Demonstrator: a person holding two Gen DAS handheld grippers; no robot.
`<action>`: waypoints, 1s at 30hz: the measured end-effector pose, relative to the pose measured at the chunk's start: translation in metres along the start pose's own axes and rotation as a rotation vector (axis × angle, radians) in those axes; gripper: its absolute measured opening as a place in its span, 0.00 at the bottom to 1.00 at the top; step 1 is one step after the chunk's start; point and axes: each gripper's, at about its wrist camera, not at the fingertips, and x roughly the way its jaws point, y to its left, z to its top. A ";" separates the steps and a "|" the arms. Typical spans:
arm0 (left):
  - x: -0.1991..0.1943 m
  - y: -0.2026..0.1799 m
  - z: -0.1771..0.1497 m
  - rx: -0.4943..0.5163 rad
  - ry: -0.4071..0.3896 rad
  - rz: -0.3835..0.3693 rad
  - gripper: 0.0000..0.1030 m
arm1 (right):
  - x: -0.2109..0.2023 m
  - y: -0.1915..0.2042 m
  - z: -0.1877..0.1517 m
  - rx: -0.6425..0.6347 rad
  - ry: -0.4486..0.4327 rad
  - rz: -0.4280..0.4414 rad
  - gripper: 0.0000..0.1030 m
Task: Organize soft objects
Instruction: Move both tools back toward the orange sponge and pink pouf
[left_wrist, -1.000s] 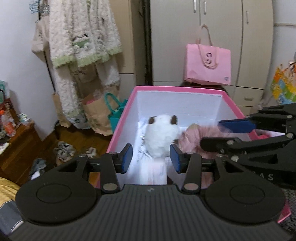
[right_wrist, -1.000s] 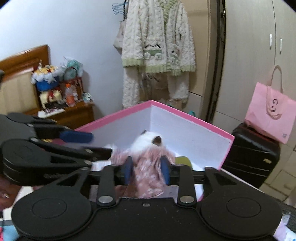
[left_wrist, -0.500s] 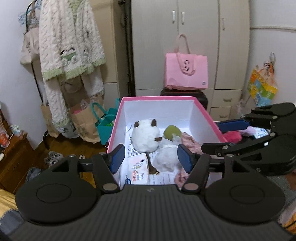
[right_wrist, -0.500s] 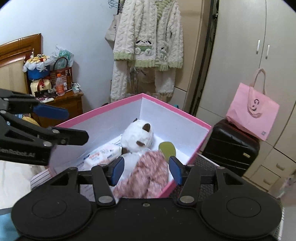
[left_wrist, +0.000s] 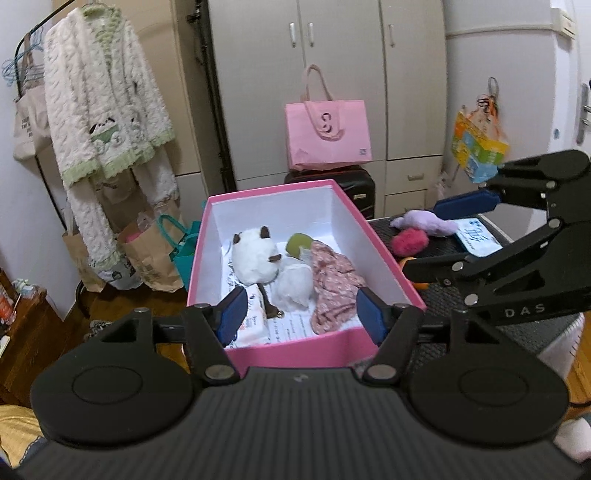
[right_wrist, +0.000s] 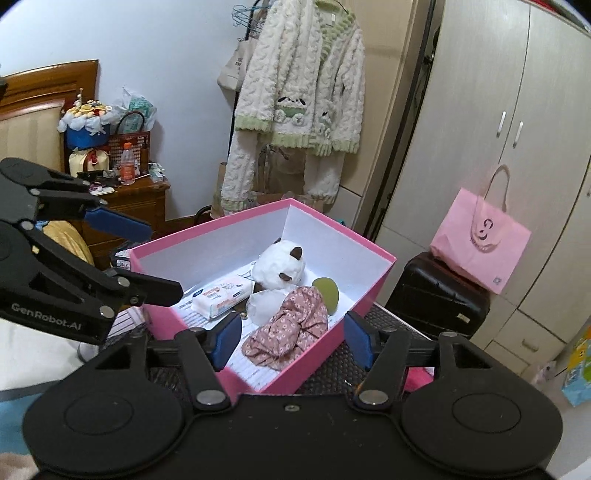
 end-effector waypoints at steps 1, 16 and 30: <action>-0.004 -0.002 -0.001 0.009 -0.002 -0.007 0.64 | -0.006 0.002 -0.001 -0.008 -0.002 0.000 0.66; -0.041 -0.057 -0.016 0.128 0.014 -0.187 0.75 | -0.076 0.003 -0.054 -0.011 -0.010 0.034 0.69; -0.008 -0.120 -0.020 0.157 0.069 -0.273 0.76 | -0.114 -0.041 -0.138 0.123 -0.083 -0.010 0.71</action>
